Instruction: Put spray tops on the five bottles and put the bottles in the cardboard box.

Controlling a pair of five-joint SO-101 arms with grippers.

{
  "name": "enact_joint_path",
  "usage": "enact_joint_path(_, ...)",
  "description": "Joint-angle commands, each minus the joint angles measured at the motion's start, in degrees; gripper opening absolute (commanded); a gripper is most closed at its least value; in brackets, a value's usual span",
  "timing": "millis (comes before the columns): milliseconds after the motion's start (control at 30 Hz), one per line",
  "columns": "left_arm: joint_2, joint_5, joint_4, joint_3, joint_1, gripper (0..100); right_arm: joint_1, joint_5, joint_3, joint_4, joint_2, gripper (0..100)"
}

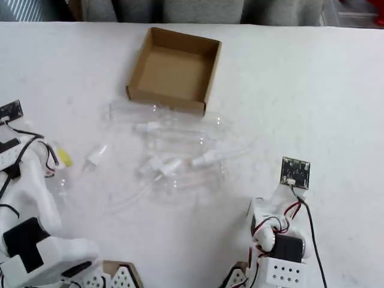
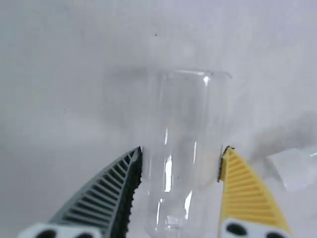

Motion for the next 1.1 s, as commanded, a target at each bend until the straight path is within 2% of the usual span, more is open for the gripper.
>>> enact_joint_path(0,2.2,0.7,-1.0,-2.7,-0.1,25,0.7,0.0,0.5,0.4,-0.7,1.6)
enact_joint_path(100,2.2,1.4,-0.9,-2.8,-0.1,25,0.7,0.0,0.5,0.4,-0.7,1.6)
enact_joint_path(267,2.3,9.0,-0.5,-2.5,-0.4,25,0.7,0.0,0.5,0.4,-0.7,1.6)
enact_joint_path(500,2.3,14.6,-0.5,-2.4,-0.6,25,0.7,0.0,0.5,0.4,-0.7,1.6)
enact_joint_path(700,1.9,28.0,-0.9,-3.7,-9.8,25,0.7,0.0,0.5,0.4,-0.7,1.6)
enact_joint_path(800,2.2,29.4,-0.9,-5.7,-14.5,26,0.7,0.0,0.5,0.4,-0.7,1.6)
enact_joint_path(867,2.3,29.5,-1.1,-5.6,-16.4,29,0.7,0.0,0.5,0.4,-0.7,1.6)
enact_joint_path(1000,2.1,29.4,-1.0,-4.0,-18.4,45,0.7,0.0,0.5,0.4,-0.7,1.6)
enact_joint_path(1067,2.1,28.9,-1.3,-3.4,-18.8,46,0.7,0.0,0.5,0.4,-0.7,1.6)
